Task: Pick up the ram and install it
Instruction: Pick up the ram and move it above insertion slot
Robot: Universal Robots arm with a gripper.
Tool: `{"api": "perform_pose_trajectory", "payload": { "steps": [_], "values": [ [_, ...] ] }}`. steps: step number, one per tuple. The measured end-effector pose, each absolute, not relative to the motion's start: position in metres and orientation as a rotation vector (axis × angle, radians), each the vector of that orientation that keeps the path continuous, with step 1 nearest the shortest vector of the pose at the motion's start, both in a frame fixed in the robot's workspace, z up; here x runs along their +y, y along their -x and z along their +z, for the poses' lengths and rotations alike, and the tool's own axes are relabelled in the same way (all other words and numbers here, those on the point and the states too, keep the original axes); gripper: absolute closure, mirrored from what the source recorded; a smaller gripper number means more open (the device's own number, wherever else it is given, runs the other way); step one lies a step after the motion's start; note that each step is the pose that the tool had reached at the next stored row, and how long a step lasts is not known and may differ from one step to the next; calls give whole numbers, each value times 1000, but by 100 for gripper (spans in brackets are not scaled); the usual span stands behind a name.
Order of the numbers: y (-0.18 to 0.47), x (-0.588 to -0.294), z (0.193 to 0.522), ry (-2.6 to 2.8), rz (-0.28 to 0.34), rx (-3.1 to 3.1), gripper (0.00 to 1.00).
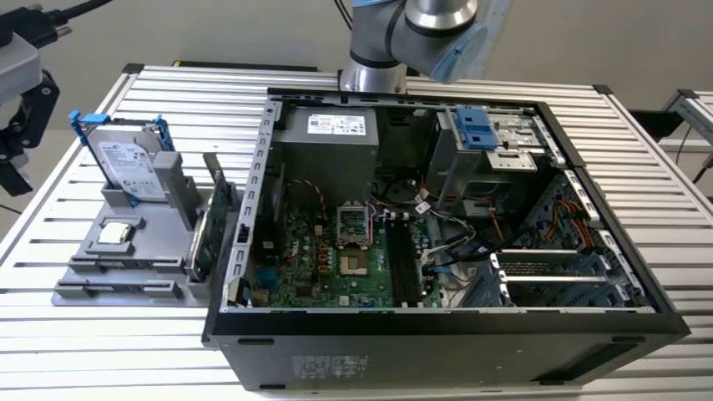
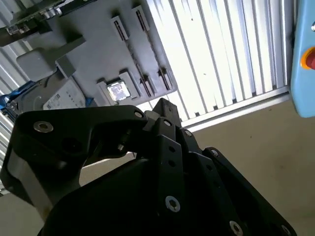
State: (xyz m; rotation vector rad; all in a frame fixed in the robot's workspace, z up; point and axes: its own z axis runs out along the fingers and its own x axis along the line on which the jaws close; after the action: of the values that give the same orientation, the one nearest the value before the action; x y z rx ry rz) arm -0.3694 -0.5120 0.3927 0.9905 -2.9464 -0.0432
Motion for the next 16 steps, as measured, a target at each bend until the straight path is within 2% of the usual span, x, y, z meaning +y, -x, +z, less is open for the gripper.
{"api": "perform_pose_trajectory", "payload": {
  "steps": [16],
  "values": [
    [369,-512,393,-1175,-30,-2874,100]
  ]
}}
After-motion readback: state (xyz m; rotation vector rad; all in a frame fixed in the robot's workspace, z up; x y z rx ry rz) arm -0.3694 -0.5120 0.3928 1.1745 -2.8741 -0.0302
